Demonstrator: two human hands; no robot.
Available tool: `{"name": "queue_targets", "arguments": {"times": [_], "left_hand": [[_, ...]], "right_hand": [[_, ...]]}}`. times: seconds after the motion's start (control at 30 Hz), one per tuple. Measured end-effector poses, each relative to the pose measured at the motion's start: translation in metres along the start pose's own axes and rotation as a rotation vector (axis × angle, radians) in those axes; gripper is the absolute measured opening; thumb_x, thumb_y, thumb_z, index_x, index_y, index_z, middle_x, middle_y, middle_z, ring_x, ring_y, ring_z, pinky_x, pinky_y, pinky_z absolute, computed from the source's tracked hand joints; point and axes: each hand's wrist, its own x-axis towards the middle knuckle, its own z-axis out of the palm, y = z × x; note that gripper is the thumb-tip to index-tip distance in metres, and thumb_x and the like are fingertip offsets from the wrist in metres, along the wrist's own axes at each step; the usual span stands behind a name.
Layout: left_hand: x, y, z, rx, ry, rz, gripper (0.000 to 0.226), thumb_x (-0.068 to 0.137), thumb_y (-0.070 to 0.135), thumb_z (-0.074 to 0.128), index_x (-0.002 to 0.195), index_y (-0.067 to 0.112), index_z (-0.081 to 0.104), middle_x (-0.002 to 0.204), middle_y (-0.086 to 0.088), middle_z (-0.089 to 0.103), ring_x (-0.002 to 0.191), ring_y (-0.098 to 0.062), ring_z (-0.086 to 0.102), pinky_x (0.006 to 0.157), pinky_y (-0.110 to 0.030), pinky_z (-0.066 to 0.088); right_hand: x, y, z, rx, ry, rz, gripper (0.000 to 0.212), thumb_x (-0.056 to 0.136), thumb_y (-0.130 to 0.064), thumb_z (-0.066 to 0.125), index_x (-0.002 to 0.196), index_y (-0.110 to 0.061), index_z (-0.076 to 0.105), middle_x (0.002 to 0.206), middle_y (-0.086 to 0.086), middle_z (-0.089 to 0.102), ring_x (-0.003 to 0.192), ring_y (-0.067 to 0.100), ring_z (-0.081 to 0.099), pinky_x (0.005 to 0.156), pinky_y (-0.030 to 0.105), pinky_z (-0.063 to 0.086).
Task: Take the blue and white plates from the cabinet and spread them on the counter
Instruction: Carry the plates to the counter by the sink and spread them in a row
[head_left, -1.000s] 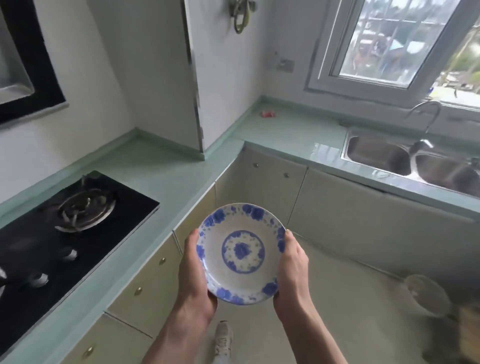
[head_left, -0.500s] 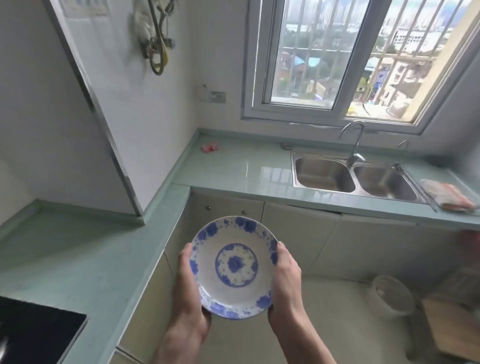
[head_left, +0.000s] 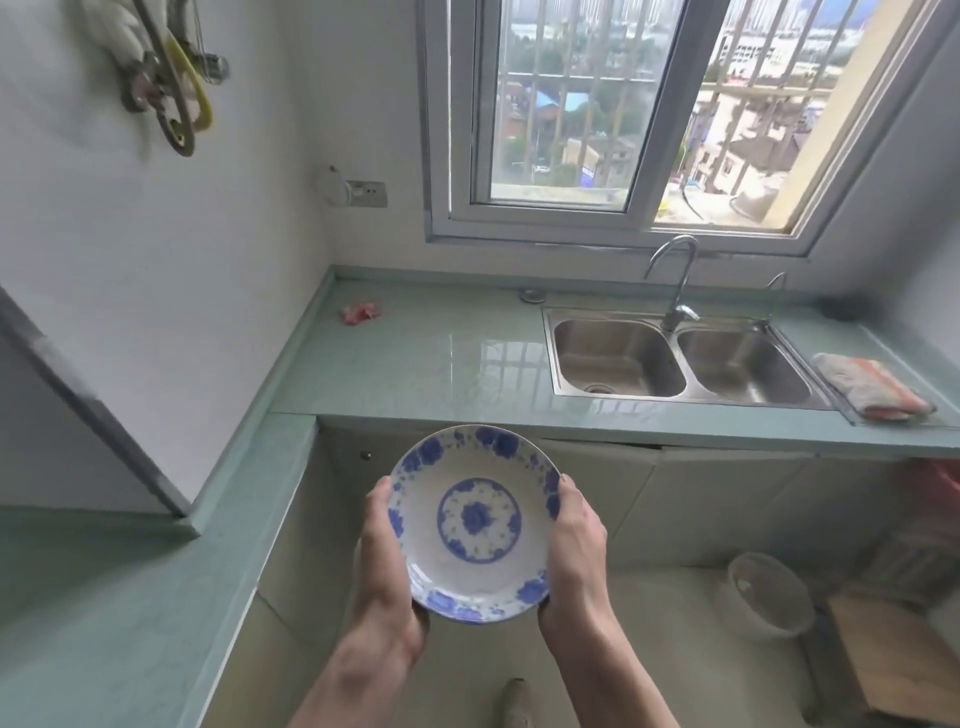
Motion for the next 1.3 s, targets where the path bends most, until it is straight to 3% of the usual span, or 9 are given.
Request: {"name": "queue_targets", "arguments": {"times": [0.1,0.27,0.43,0.57,0.63,0.87,1.0,1.17,1.3], "left_hand": [[0.036,0.007,0.032,0.023,-0.004,0.011,0.050,0.106,0.053,0.036,0.109,0.024,0.077,0.094,-0.001,0.084,0.095,-0.025,0.076,0.075,-0.038,0.058],[0.095,0.019,0.088,0.053,0.007,0.004,0.052,0.106,0.055,0.036,0.099,0.030,0.081,0.100,-0.003,0.083,0.096,-0.025,0.078,0.083,-0.042,0.059],[0.148,0.032,0.143,0.044,0.040,0.005,0.050,0.107,0.054,0.036,0.106,0.025,0.077,0.093,0.000,0.084,0.098,-0.025,0.076,0.083,-0.041,0.058],[0.191,0.041,0.171,0.028,0.073,-0.019,0.049,0.104,0.056,0.039,0.111,0.026,0.078,0.105,-0.002,0.083,0.107,-0.027,0.074,0.102,-0.051,0.056],[0.212,0.046,0.180,0.027,0.071,-0.028,0.052,0.104,0.058,0.038,0.111,0.026,0.078,0.106,-0.002,0.083,0.109,-0.027,0.074,0.105,-0.053,0.055],[0.296,0.060,0.196,0.028,0.116,-0.053,0.052,0.105,0.056,0.036,0.110,0.024,0.077,0.103,-0.003,0.083,0.106,-0.027,0.074,0.101,-0.050,0.057],[0.357,0.069,0.198,0.025,0.120,-0.083,0.053,0.104,0.057,0.038,0.116,0.024,0.077,0.113,-0.006,0.081,0.109,-0.029,0.074,0.104,-0.054,0.056],[0.440,0.086,0.203,0.003,0.109,-0.112,0.050,0.098,0.061,0.045,0.116,0.028,0.078,0.115,-0.002,0.081,0.112,-0.030,0.075,0.104,-0.059,0.056],[0.500,0.095,0.209,0.023,0.082,-0.124,0.065,0.082,0.075,0.053,0.126,0.032,0.072,0.125,-0.001,0.078,0.118,-0.029,0.073,0.106,-0.059,0.054]], "right_hand": [[0.047,-0.015,0.009,0.007,0.004,0.000,0.038,0.109,-0.033,0.041,0.105,-0.018,0.076,0.101,0.001,0.078,0.097,0.021,0.073,0.081,0.037,0.059],[0.125,-0.046,0.020,0.011,-0.009,0.017,0.037,0.108,-0.036,0.041,0.108,-0.022,0.076,0.105,-0.001,0.079,0.102,0.021,0.074,0.095,0.046,0.060],[0.205,-0.072,0.030,-0.005,-0.047,0.015,0.037,0.109,-0.033,0.039,0.107,-0.021,0.073,0.106,0.001,0.076,0.100,0.020,0.071,0.087,0.041,0.057],[0.260,-0.085,0.047,-0.014,-0.033,0.037,0.040,0.109,-0.038,0.038,0.103,-0.023,0.074,0.107,0.004,0.077,0.105,0.026,0.071,0.101,0.052,0.056],[0.282,-0.090,0.057,-0.019,-0.047,0.059,0.040,0.109,-0.040,0.037,0.105,-0.023,0.074,0.109,0.006,0.077,0.107,0.029,0.071,0.103,0.057,0.054],[0.355,-0.093,0.103,-0.074,-0.066,0.060,0.042,0.110,-0.039,0.034,0.108,-0.021,0.071,0.111,0.006,0.074,0.110,0.028,0.069,0.105,0.055,0.053],[0.398,-0.095,0.141,-0.074,-0.049,0.050,0.040,0.111,-0.035,0.034,0.112,-0.017,0.070,0.104,0.000,0.071,0.104,0.021,0.067,0.091,0.042,0.053],[0.451,-0.097,0.193,-0.053,-0.013,0.092,0.039,0.111,-0.037,0.034,0.112,-0.023,0.070,0.111,0.001,0.073,0.108,0.021,0.068,0.100,0.043,0.054],[0.491,-0.099,0.224,-0.043,0.045,0.101,0.037,0.111,-0.039,0.035,0.109,-0.028,0.070,0.112,0.000,0.074,0.109,0.022,0.069,0.103,0.047,0.055]]}}
